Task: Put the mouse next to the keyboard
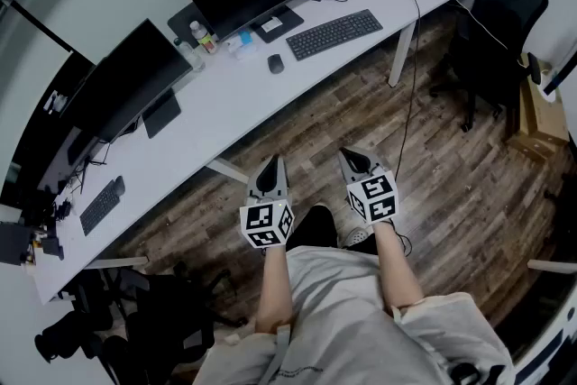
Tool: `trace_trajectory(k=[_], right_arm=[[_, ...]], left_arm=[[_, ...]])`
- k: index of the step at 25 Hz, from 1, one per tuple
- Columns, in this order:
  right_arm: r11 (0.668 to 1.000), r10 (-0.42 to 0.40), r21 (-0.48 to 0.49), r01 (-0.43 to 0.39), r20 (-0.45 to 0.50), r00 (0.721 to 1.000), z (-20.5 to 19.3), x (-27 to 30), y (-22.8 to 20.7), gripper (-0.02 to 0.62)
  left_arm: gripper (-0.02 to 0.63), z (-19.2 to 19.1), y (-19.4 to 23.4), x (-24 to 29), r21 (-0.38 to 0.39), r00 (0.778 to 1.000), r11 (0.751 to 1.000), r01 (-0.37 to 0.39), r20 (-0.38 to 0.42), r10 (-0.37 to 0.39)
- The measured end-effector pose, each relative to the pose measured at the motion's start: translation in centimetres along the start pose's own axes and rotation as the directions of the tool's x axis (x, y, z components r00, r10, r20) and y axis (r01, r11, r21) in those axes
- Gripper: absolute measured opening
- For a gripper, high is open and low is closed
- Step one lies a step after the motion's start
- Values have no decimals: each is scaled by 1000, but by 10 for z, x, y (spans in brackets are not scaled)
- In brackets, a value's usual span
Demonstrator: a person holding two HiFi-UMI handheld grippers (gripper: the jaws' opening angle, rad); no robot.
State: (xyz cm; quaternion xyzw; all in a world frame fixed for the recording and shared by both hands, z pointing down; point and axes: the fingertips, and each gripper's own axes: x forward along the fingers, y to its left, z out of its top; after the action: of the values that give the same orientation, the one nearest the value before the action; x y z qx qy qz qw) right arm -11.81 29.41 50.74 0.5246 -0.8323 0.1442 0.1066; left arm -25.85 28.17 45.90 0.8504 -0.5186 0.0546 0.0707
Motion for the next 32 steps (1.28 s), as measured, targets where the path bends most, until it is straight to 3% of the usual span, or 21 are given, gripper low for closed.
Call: trace_trajectory(k=[12,16,17,18,20,22,23,28,32], right_arm=[[999,-18,-37,19,24,1000,11,-6,-12,5],[999,-2,-47,4,43,999,14,-5,-16,8],[998,-2,-56,4,38,999,13,-4,-17,31],[997,-5,-71,7,30,1000,12,-3,-17,135],[996,-12,-85,14,18,1000,8,-2,-19,178],[999,0,-53,0,9,1000,1,0,-18,256],[999,10,-35,-10,5,1000,-2,1,-18,280],[999,39,6,-39,-13,999,-9,12,-20,334],[999,44,0,-44,-33,998,-11,29,-21,336]], left_arm=[[23,1,-13,12,55,1000,998,22,-21,-21],[26,6,-12,22,49,1000,999,13,5,-13],[28,8,-15,23,54,1000,998,18,15,-19],[28,11,-18,23,57,999,998,25,27,-26],[41,16,-20,25,52,998,998,28,47,-30],[140,15,-17,26,46,999,999,19,44,-21],[147,13,-15,27,44,999,999,13,38,-15],[164,3,-2,33,32,1000,999,-17,9,17],[175,-2,11,42,29,1000,999,-24,-10,25]])
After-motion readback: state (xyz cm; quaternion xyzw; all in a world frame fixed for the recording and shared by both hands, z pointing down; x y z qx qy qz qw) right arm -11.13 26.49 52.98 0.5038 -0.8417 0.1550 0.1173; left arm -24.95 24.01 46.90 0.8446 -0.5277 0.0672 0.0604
